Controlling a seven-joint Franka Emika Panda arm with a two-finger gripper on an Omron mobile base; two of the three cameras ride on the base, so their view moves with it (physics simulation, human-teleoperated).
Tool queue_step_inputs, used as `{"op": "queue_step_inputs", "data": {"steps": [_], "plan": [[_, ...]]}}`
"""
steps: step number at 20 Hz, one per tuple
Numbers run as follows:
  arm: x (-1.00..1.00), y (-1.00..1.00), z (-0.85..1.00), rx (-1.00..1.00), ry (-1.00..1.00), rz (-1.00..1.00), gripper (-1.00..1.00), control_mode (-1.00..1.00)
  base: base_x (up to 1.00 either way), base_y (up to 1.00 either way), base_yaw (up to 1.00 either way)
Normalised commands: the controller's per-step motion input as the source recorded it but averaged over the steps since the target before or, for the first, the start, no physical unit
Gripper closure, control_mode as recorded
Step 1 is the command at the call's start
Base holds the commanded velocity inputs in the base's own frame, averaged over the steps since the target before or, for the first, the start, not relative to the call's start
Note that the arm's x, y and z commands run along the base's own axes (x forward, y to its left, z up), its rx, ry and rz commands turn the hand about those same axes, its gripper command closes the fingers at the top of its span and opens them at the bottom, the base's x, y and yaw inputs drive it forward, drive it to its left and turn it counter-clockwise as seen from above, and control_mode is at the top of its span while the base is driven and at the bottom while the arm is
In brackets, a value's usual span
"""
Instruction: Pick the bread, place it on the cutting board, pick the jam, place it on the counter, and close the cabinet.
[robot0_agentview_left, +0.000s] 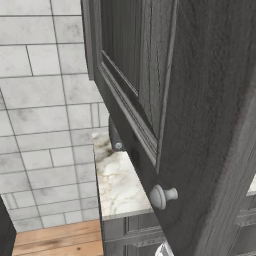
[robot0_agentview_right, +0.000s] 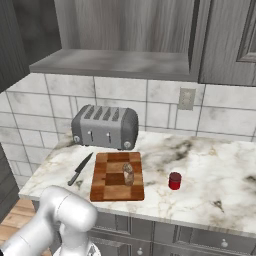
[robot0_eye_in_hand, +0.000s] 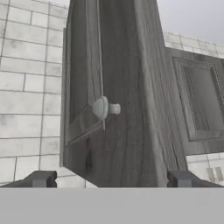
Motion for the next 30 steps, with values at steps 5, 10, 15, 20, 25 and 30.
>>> {"op": "queue_step_inputs", "data": {"steps": [5, 10, 15, 20, 25, 30], "plan": [[-0.05, 0.01, 0.01, 0.00, -0.04, -0.09, -1.00, -1.00, 0.00, 0.00, 0.00], [-0.13, 0.06, 0.04, 0.00, -0.05, -0.08, -1.00, -1.00, 0.00, 0.00, 0.00], [-0.05, 0.05, 0.28, 0.00, -0.01, -0.09, -1.00, -1.00, 0.00, 0.00, 0.00], [0.00, 0.01, 0.22, 0.00, 0.00, -0.10, -1.00, -1.00, 0.00, 0.00, 0.00], [0.00, 0.00, 0.12, 0.00, 0.00, -0.10, -1.00, -1.00, 0.00, 0.00, 0.00], [0.01, 0.00, 0.07, 0.00, 0.00, -0.12, -1.00, -1.00, 0.00, 0.00, 0.00]]}}
